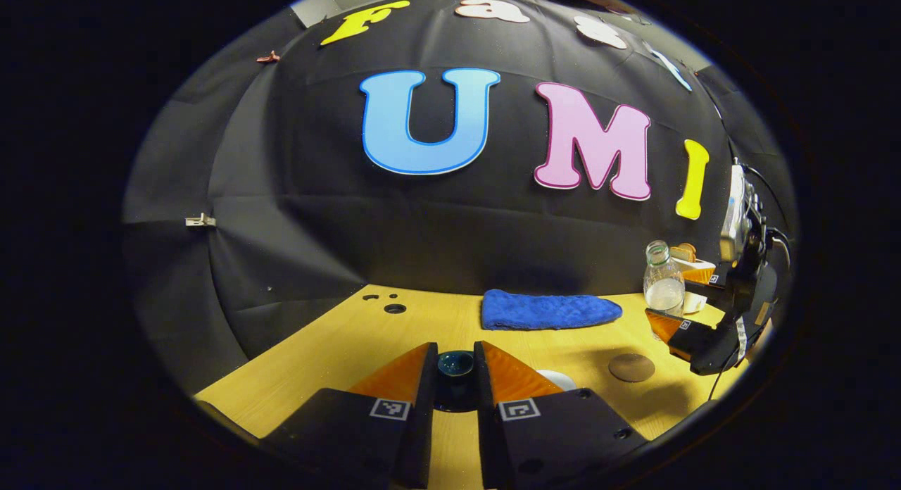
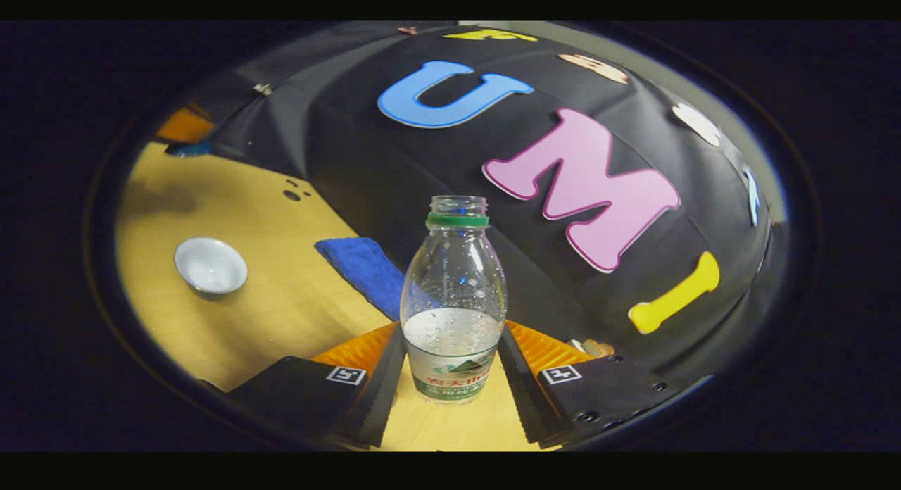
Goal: Open the teacup lid with one hand, grasp the water bottle and pour water into the teacup with the other hand; after pouring, place the water bottle on the coaster and then close the teacup lid.
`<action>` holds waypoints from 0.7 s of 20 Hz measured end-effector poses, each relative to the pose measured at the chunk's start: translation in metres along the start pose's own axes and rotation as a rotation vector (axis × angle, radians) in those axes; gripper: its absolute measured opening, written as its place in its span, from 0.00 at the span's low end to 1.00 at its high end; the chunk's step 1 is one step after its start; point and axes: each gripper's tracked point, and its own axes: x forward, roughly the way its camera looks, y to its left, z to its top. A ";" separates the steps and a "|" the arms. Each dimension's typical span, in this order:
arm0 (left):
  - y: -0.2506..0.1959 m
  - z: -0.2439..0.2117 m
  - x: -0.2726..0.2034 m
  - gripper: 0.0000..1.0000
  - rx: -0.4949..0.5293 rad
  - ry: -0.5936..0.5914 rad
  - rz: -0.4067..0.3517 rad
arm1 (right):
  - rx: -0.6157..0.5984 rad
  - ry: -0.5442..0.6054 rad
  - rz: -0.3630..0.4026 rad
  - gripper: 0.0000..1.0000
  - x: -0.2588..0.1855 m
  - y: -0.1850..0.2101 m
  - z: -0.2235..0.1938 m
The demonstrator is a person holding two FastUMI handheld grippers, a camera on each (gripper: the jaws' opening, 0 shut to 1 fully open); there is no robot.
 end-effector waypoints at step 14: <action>0.033 -0.026 -0.013 0.28 -0.003 0.048 0.040 | -0.570 -0.079 0.013 0.74 0.001 0.049 0.017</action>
